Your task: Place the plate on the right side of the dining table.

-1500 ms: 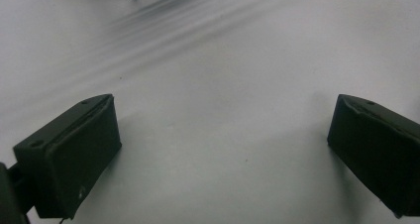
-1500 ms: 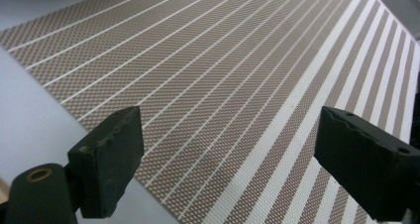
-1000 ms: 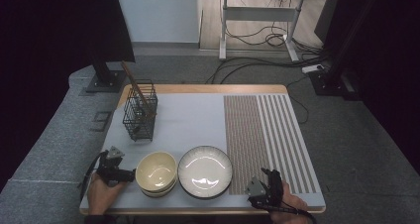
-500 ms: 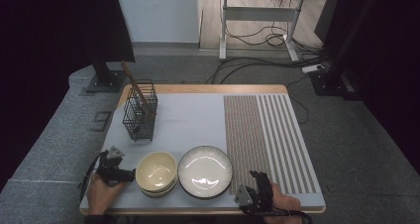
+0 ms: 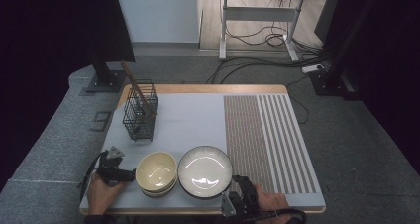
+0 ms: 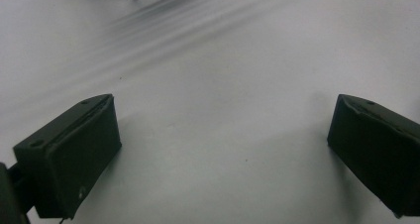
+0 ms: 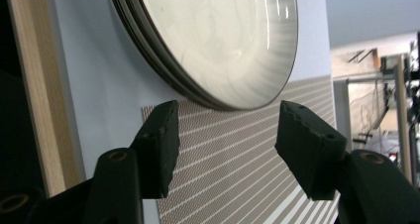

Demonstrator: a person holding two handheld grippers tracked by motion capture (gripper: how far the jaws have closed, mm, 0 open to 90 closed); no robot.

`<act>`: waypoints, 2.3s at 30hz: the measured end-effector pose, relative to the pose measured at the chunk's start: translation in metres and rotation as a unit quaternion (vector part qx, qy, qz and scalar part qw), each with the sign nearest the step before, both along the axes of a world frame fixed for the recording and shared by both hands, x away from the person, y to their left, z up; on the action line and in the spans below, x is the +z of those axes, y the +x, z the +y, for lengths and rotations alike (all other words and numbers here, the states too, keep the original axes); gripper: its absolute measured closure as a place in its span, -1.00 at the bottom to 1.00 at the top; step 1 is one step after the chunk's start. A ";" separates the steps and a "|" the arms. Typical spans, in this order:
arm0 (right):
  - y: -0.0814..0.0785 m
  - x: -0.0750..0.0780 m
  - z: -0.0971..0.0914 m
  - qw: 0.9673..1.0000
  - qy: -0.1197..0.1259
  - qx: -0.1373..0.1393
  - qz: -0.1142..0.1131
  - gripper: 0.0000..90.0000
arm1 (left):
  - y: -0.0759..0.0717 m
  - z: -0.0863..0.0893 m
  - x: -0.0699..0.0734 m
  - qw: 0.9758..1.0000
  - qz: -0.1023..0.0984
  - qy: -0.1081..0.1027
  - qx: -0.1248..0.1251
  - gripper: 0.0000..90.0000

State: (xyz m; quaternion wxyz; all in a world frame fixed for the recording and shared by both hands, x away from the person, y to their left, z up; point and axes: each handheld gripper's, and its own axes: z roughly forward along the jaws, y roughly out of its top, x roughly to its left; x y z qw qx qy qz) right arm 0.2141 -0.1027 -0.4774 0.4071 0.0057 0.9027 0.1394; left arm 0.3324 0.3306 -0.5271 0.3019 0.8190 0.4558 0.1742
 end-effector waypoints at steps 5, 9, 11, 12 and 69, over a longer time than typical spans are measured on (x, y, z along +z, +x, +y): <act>-0.005 0.003 0.008 1.000 -0.005 0.031 0.004 0.09 | 0.000 0.000 0.000 1.000 0.000 0.000 0.000 -1.00; -0.006 0.002 0.014 0.999 -0.011 0.049 0.009 0.18 | 0.000 0.000 0.000 1.000 0.000 0.000 0.000 -1.00; -0.006 0.003 0.019 0.998 -0.012 0.063 0.018 0.25 | 0.000 0.000 0.000 1.000 0.000 0.000 0.000 -1.00; -0.006 0.003 0.019 0.998 -0.012 0.063 0.018 0.25 | 0.000 0.000 0.000 1.000 0.000 0.000 0.000 -1.00; -0.011 -0.004 0.066 0.988 -0.108 0.103 0.040 0.91 | 0.000 0.000 0.000 1.000 0.000 0.000 0.000 -1.00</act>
